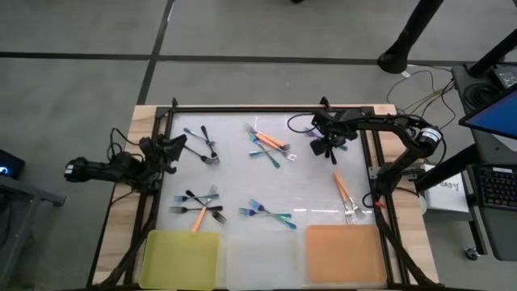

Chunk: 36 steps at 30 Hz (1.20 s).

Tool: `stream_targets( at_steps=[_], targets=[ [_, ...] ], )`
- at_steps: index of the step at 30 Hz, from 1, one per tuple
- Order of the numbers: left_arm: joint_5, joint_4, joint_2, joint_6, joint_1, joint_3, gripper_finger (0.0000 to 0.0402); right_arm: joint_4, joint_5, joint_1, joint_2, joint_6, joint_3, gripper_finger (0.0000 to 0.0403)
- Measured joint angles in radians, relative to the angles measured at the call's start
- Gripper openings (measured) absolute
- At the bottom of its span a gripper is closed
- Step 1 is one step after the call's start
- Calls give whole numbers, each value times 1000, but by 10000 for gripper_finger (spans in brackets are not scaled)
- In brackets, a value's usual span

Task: Sort silverware by color (type)
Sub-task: Put the black fork into the orange bin

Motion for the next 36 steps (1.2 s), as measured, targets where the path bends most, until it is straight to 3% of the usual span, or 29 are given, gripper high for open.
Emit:
stream_targets(
  at_steps=[11,23,36],
  targets=[
    [0,0,0,0,0,0,62,5,-91,-57,5,-9,0,73],
    [0,0,0,0,0,0,62,5,-97,-69,61,-43,6,76],
    [0,0,0,0,0,0,62,-58,-95,-84,-4,-71,26,73]
  ],
)
